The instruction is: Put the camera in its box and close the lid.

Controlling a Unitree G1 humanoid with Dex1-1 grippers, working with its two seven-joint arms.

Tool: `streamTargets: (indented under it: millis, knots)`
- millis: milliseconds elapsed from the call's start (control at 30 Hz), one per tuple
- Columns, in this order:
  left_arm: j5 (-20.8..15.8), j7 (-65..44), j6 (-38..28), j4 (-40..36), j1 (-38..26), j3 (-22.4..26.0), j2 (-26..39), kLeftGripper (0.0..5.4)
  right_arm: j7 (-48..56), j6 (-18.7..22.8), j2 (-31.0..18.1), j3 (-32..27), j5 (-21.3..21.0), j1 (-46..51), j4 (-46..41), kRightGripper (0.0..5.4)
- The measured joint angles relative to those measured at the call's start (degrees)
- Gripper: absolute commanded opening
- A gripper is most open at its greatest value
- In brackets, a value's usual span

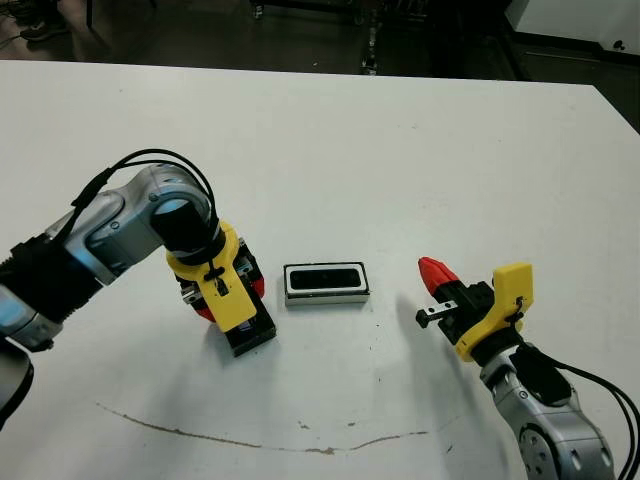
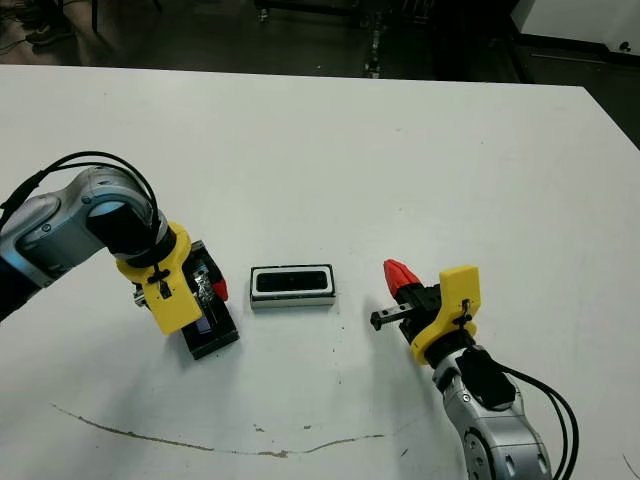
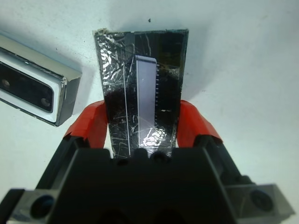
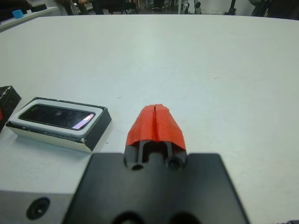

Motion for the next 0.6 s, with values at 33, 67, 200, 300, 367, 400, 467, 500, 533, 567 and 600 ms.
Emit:
streamTargets:
  millis: [33, 67, 200, 300, 367, 400, 467, 500, 533, 567, 600]
  knots:
    - [-1.21, -0.29, 1.63, 1.24, -1.30, -1.08, -0.02, 3.11, 0.02, -0.02, 0.00, 0.10, -0.01, -0.02, 0.16, 0.00]
    - [-1.49, -0.52, 3.22, 2.23, -2.18, -1.61, -0.02, 3.11, 0.02, -0.02, 0.00, 0.12, -0.01, -0.03, 0.20, 0.00]
    - [-3.11, -1.16, 10.28, 6.89, -5.93, -3.28, -0.28, 3.11, 0.00, -0.06, -0.05, 0.14, -0.06, -0.12, 0.31, 0.00]
    - [-6.46, -1.26, 15.25, 13.84, -9.51, -3.99, -1.94, 3.10, -0.03, -0.08, -0.04, 0.15, -0.08, -0.13, 0.34, 0.00]
    - [-8.38, -1.25, 19.28, 18.34, -11.34, -4.09, -3.47, 3.10, -0.05, -0.07, -0.04, 0.21, -0.08, -0.14, 0.29, 0.00]
    - [-8.71, -1.25, 20.84, 20.22, -12.08, -4.19, -4.07, 3.10, -0.05, -0.07, -0.04, 0.23, -0.07, -0.13, 0.27, 0.00]
    - [-11.32, -1.24, 22.83, 25.97, -13.80, -4.46, -6.04, 3.10, -0.03, -0.08, -0.04, 0.25, -0.04, -0.16, 0.30, 0.00]
    - [-12.41, -1.25, 23.34, 27.93, -14.21, -4.43, -6.61, 3.10, -0.03, -0.08, -0.04, 0.25, -0.05, -0.16, 0.31, 0.00]
    - [-13.18, -1.25, 24.06, 29.64, -14.53, -4.15, -7.19, 3.10, -0.04, -0.08, -0.04, 0.26, -0.07, -0.16, 0.31, 0.00]
    - [-13.85, -1.25, 24.97, 30.92, -14.63, -3.38, -7.70, 3.10, -0.04, -0.08, -0.04, 0.25, -0.08, -0.16, 0.31, 0.00]
    - [-14.29, -1.25, 25.89, 31.82, -14.64, -2.42, -8.14, 3.10, -0.04, -0.08, -0.04, 0.26, -0.08, -0.16, 0.31, 0.00]
